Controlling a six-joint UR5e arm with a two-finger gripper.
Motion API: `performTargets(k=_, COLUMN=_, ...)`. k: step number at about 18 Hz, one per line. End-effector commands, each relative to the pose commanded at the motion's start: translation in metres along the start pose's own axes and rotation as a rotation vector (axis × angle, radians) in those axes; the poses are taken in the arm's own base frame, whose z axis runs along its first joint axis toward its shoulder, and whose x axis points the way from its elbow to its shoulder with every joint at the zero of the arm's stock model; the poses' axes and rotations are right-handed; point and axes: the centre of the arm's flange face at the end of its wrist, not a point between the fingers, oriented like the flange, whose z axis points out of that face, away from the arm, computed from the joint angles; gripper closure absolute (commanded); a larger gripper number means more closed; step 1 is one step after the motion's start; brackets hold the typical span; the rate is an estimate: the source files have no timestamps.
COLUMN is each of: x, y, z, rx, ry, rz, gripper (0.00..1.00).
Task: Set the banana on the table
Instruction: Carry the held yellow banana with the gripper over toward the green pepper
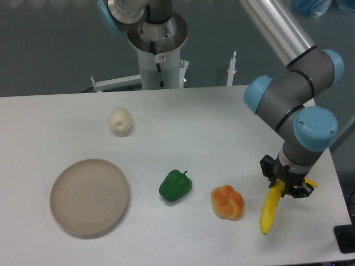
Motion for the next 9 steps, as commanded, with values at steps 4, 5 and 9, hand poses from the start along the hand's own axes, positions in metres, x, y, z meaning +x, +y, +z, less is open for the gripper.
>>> performTargets(k=4, x=0.007, y=-0.014, z=0.001, rx=0.002, ry=0.004, rz=0.012, gripper=1.00)
performTargets(k=5, x=0.011, y=-0.023, z=0.000, rx=0.003, ry=0.004, rz=0.009, gripper=1.00)
performTargets(k=9, x=0.047, y=-0.047, z=-0.007, rx=0.007, ry=0.031, rz=0.003, gripper=0.99)
